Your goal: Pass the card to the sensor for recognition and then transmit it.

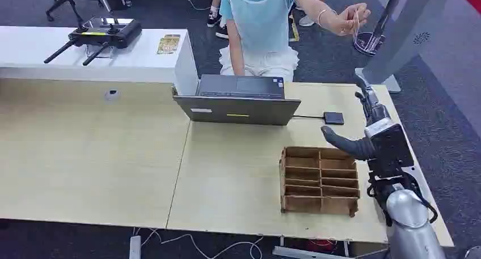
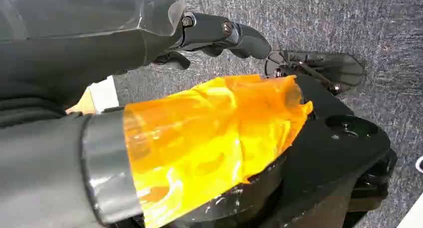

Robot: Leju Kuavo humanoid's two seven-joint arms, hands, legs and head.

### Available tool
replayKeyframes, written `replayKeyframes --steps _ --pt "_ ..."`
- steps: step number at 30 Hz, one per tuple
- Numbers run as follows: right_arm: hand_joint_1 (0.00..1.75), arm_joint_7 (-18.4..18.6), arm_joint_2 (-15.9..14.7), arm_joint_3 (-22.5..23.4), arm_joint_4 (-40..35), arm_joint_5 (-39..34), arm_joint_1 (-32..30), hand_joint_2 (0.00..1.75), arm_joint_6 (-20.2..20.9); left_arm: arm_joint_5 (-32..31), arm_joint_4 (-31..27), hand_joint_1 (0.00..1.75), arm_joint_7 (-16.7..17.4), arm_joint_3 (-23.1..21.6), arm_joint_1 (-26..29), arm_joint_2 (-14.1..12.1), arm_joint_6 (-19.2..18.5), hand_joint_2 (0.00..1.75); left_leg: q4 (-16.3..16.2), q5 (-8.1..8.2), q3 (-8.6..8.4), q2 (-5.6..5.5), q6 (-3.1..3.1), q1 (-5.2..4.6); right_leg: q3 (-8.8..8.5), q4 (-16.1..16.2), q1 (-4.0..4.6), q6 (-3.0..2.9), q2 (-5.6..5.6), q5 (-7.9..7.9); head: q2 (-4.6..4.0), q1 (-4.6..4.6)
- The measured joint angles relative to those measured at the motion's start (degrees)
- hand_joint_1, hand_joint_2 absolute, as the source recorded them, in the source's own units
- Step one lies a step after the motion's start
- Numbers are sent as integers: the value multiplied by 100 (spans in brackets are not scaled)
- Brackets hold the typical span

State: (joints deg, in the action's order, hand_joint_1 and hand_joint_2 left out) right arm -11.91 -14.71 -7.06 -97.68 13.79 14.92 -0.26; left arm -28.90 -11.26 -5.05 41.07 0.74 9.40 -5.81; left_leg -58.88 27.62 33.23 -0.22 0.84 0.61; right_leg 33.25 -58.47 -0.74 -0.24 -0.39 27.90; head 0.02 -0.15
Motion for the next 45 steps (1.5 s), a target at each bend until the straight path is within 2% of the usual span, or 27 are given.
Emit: replayKeyframes --steps 6,9,12,15,18,21,23,29,35,40,45 --pt "0 20 -74 -216 15 318 201 175 -272 -35 0 0 4 7 0 -11 -18 0 0 1 7 1 0 -1 3 0 0 0 2 1 -2 2" --pt "0 342 -111 -393 85 1293 518 175 -781 -113 0 0 70 7 0 -20 -37 0 0 1 8 3 0 -1 4 -1 -1 0 5 0 -2 0" --pt "0 762 -127 -633 262 2467 1072 175 -1273 -218 0 0 85 7 -3 -33 -85 0 0 -2 5 7 -4 -1 3 -2 -1 0 6 -1 -2 0" --pt "0 1020 -129 -834 513 3377 1616 175 -1632 -343 0 0 87 7 -13 -55 -142 0 0 -8 4 4 -2 -1 2 -3 -1 1 3 -3 -2 2" --pt "0 1305 -129 -1029 866 4103 2163 175 -1749 -461 0 0 87 7 -22 -76 -175 0 0 -9 4 4 0 -1 3 -5 -1 -1 4 -6 0 -4" --pt "0 1822 -129 -1243 1486 5425 2767 175 -1921 -616 0 0 122 -9 -58 -103 -201 0 0 -9 4 3 0 -1 3 -7 -1 -1 4 -7 0 -2" --pt "0 1930 -129 -1357 1984 5834 3150 175 -1936 -690 0 0 142 -22 -89 -114 -210 0 0 -11 6 0 -2 0 2 -7 0 -1 1 -7 -2 0" --pt "0 2046 -27 -1697 3464 6336 4002 175 -1919 -833 0 0 188 -70 -141 -127 -225 0 -2 -14 7 -4 1 0 3 -7 0 -1 -1 -9 0 0" --pt "0 2048 74 -1845 4072 6413 4277 175 -1910 -848 0 0 188 -116 -158 -142 -227 0 -2 -13 10 -7 1 0 4 -7 0 -1 -3 -8 0 0" --pt "0 2068 214 -1999 4670 6526 4573 175 -1587 -927 0 0 195 -164 -175 -153 -240 0 -2 -14 9 -6 2 0 5 -8 0 -1 -3 -9 -2 2" --pt "0 2111 363 -2072 5354 6391 4908 175 -1473 -938 0 0 197 -177 -184 -162 -247 0 -2 -18 9 -13 1 0 4 -8 0 -1 -9 -9 0 0"
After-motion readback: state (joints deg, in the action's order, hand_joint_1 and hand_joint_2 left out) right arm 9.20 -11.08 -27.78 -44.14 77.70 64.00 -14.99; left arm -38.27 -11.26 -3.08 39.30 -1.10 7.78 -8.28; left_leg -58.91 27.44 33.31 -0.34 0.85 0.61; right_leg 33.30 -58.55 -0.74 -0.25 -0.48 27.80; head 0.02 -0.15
